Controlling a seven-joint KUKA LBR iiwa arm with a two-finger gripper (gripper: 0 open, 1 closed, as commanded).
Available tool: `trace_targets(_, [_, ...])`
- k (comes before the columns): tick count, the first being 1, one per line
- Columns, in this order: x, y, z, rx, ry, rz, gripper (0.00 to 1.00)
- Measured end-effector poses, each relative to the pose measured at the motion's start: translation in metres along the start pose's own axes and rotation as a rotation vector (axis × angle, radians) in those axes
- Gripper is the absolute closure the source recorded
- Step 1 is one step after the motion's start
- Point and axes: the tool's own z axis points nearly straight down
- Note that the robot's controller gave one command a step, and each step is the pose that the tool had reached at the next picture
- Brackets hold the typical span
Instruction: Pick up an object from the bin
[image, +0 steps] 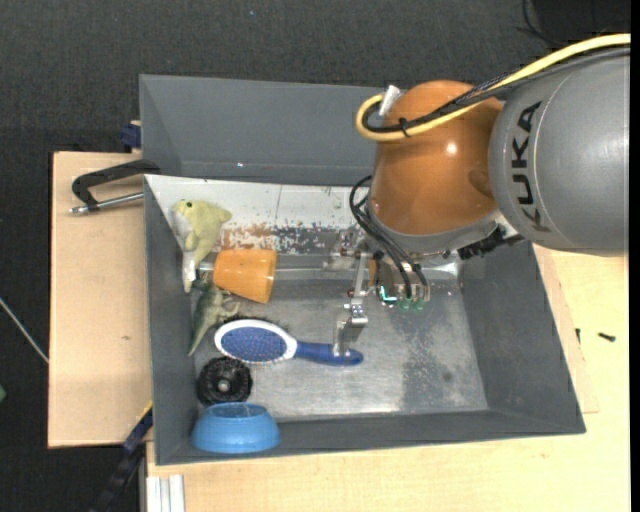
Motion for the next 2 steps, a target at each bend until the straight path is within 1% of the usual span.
trace_targets(1, [0.0074,-0.0084,0.1355,0.001,0.000,-0.161,0.00])
trace_targets(2, [0.0053,-0.0083,0.1309,0.000,-0.008,-0.158,1.00])
